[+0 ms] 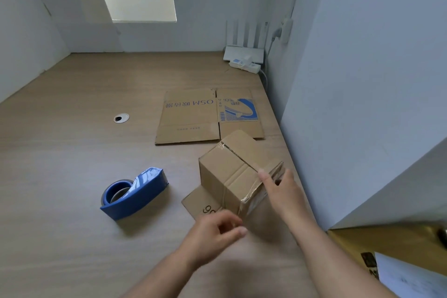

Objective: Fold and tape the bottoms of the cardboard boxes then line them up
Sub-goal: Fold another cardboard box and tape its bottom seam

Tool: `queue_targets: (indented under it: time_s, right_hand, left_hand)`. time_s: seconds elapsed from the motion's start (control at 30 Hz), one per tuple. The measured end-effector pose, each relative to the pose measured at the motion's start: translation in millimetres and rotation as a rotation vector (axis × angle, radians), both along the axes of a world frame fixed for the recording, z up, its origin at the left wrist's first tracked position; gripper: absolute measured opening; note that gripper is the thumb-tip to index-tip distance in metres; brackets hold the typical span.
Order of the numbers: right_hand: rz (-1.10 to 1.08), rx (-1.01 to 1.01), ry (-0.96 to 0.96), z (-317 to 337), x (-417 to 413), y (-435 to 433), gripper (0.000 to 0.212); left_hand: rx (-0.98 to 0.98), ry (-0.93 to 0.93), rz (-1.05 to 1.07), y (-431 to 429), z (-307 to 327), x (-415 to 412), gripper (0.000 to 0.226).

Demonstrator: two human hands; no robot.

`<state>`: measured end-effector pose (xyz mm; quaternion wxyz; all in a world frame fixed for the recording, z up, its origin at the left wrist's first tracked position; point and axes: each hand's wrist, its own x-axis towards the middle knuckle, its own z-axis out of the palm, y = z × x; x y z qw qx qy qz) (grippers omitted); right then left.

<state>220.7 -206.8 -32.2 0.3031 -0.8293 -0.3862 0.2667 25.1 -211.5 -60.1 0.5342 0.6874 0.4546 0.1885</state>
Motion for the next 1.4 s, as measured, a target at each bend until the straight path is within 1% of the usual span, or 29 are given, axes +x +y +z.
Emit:
queue_targets:
  time_s: [0.03,0.07,0.1,0.17,0.2,0.23,0.27,0.3,0.33,0.4,0.47,0.5,0.57,0.6,0.63,0.67,0.73,0.77,0.83,0.93,0.97,1.03,1.1,1.17,1.23,1.3,1.4]
  right_hand:
    - [-0.022,0.014,0.020,5,4,1,0.073]
    - [-0.029,0.027,0.031,9,8,2,0.077]
    - [-0.021,0.031,0.026,12,11,2,0.077]
    - [0.042,-0.014,-0.026,19,13,0,0.071]
    - [0.090,-0.061,-0.057,22,11,-1,0.066]
    - [0.129,-0.113,-0.075,24,7,-2,0.062]
    - [0.153,-0.151,-0.091,26,3,-2,0.059]
    - [0.156,-0.176,-0.111,25,-1,-1,0.056]
    - [0.147,-0.181,-0.131,23,-4,1,0.054]
    - [0.117,-0.166,-0.142,19,-5,7,0.043]
    - [0.090,-0.121,-0.085,16,1,13,0.036]
    - [0.074,-0.086,-0.025,16,6,17,0.038]
    - [0.023,-0.014,0.065,19,18,23,0.053]
    - [-0.005,0.017,0.047,20,24,26,0.060]
    - [-0.035,0.028,-0.020,21,29,27,0.063]
    - [-0.074,0.028,-0.100,21,33,26,0.062]
    - [-0.141,0.002,-0.215,20,36,18,0.049]
    - [-0.147,-0.019,-0.233,19,36,13,0.043]
    - [-0.098,-0.085,-0.255,15,29,4,0.040]
    - [0.020,-0.140,-0.235,8,15,-1,0.044]
    - [0.050,-0.123,-0.208,7,12,-2,0.043]
    - [0.089,-0.057,-0.092,10,8,0,0.039]
    - [0.135,0.022,0.065,22,8,3,0.042]
    - [0.211,0.074,0.140,29,7,8,0.048]
    - [0.282,0.048,0.113,31,2,14,0.063]
    - [0.332,-0.009,0.067,26,-5,20,0.077]
    - [0.335,-0.027,0.008,18,-11,25,0.082]
  left_hand:
    - [0.048,0.026,-0.023,-4,-1,1,0.014]
    - [0.120,0.017,0.059,-4,3,2,0.015]
    - [0.214,-0.009,0.210,1,7,0,0.016]
    - [0.381,-0.037,0.504,18,21,-3,0.006]
    - [0.400,-0.010,0.586,30,28,-3,0.016]
    - [0.369,0.043,0.602,42,31,-3,0.032]
    - [0.315,0.098,0.572,53,33,-3,0.044]
    - [0.254,0.152,0.516,61,34,-2,0.052]
    - [0.188,0.168,0.463,66,36,1,0.056]
    - [0.068,0.121,0.414,70,35,5,0.058]
    - [0.024,0.112,0.450,70,35,6,0.057]
    - [0.022,0.119,0.473,69,35,5,0.055]
    - [0.012,0.123,0.474,60,35,4,0.051]
    - [0.022,0.139,0.472,57,34,3,0.051]
    - [0.048,0.163,0.479,55,33,1,0.052]
    - [0.080,0.178,0.491,55,33,1,0.055]
    - [0.098,0.165,0.497,62,33,0,0.061]
    - [0.093,0.149,0.487,65,33,0,0.064]
    - [0.092,0.127,0.434,72,33,4,0.070]
    - [0.079,0.129,0.367,80,35,13,0.072]
    - [0.076,0.147,0.360,83,35,14,0.072]
    - [0.105,0.218,0.362,84,36,14,0.071]
    - [0.140,0.284,0.350,79,37,12,0.073]
    - [0.153,0.293,0.321,72,34,8,0.079]
    - [0.157,0.280,0.287,65,31,6,0.087]
    - [0.178,0.284,0.286,63,29,5,0.087]
    - [0.214,0.289,0.317,64,27,4,0.080]
